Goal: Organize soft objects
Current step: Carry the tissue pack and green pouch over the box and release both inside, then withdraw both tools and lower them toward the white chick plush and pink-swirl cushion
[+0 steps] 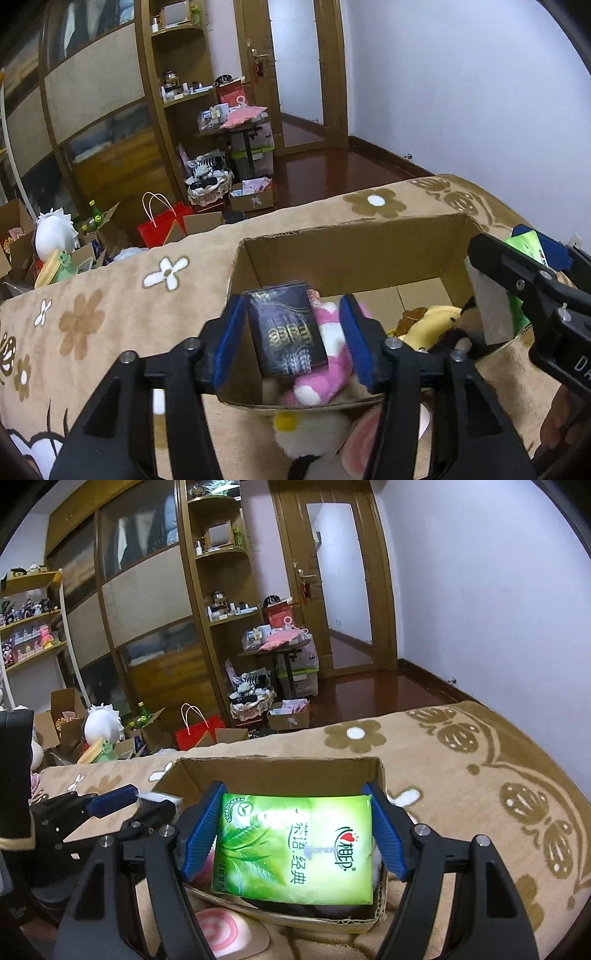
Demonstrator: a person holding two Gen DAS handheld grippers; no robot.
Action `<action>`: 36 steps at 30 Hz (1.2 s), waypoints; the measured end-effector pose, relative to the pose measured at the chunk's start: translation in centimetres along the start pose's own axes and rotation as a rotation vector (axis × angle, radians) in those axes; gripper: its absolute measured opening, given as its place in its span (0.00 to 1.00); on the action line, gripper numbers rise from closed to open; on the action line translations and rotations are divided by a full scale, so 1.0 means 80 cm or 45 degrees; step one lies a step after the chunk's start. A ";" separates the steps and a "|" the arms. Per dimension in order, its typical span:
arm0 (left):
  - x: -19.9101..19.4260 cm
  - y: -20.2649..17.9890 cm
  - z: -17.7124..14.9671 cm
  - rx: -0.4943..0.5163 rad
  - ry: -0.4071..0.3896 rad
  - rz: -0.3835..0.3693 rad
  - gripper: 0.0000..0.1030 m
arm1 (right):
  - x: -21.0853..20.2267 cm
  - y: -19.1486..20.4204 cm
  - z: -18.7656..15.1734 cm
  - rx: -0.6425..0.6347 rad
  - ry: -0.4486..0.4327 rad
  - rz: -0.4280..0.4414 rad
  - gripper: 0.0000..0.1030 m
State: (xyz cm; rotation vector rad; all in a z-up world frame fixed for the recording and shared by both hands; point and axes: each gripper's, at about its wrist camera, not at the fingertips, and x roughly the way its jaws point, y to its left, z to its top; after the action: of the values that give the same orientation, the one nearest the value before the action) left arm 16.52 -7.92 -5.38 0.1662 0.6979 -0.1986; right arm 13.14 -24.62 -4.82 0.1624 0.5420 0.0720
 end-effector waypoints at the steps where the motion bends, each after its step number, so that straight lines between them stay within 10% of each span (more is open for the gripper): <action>1: 0.000 -0.001 -0.001 0.004 -0.002 0.001 0.56 | 0.001 0.001 0.000 -0.001 0.000 -0.004 0.77; 17: -0.031 0.020 0.010 -0.028 -0.011 0.040 0.97 | -0.019 -0.006 0.005 0.039 0.005 -0.078 1.00; 36: -0.092 0.063 -0.016 -0.128 0.078 -0.006 0.98 | -0.095 0.029 -0.020 -0.006 -0.006 -0.086 1.00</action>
State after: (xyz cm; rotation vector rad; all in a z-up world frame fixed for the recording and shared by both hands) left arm 11.44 -1.81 -1.15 0.0749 0.7673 -0.1636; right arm 5.75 -22.92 -1.94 0.1398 0.5419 0.0068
